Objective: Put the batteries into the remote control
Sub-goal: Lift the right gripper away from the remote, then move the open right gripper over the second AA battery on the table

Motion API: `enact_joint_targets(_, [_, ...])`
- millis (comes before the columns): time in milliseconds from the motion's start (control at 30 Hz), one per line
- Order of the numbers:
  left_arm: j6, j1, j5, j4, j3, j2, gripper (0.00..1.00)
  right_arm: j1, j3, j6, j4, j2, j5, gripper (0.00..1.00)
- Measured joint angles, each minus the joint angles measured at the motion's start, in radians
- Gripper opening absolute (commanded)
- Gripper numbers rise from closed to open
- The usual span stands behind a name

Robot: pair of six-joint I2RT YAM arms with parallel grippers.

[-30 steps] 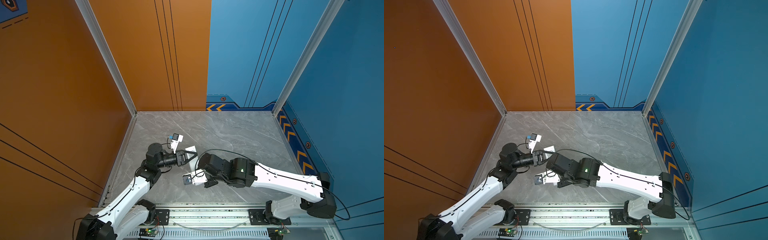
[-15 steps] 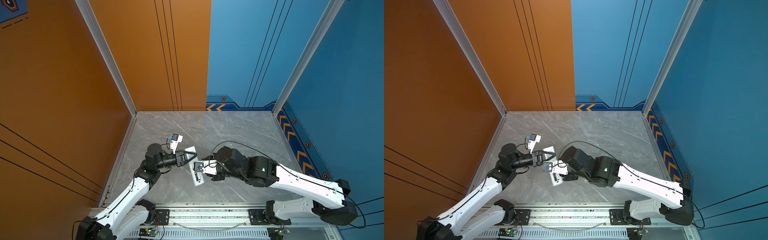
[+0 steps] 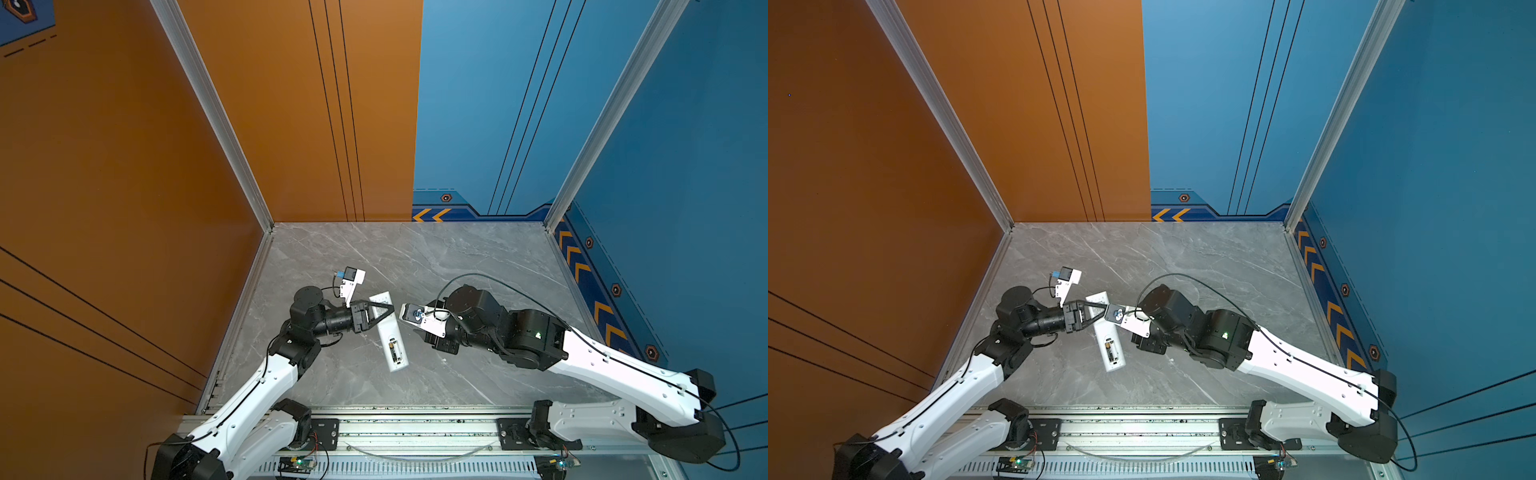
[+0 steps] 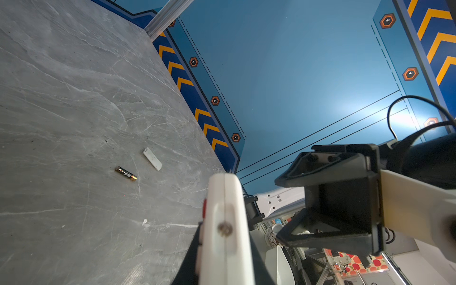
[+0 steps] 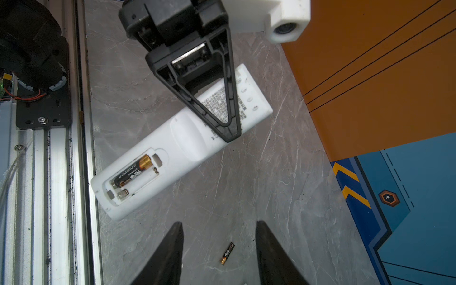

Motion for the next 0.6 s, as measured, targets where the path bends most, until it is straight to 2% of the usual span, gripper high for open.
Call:
enact_joint_targets(267, [0.002, 0.005, -0.001, -0.010, 0.003, 0.000, 0.00, -0.107, -0.059, 0.074, 0.002, -0.040, -0.058, 0.52])
enact_joint_targets(600, [0.014, 0.005, -0.016, -0.014, 0.003, 0.000, 0.00, -0.230, -0.121, 0.162, 0.006, -0.048, -0.103, 0.65])
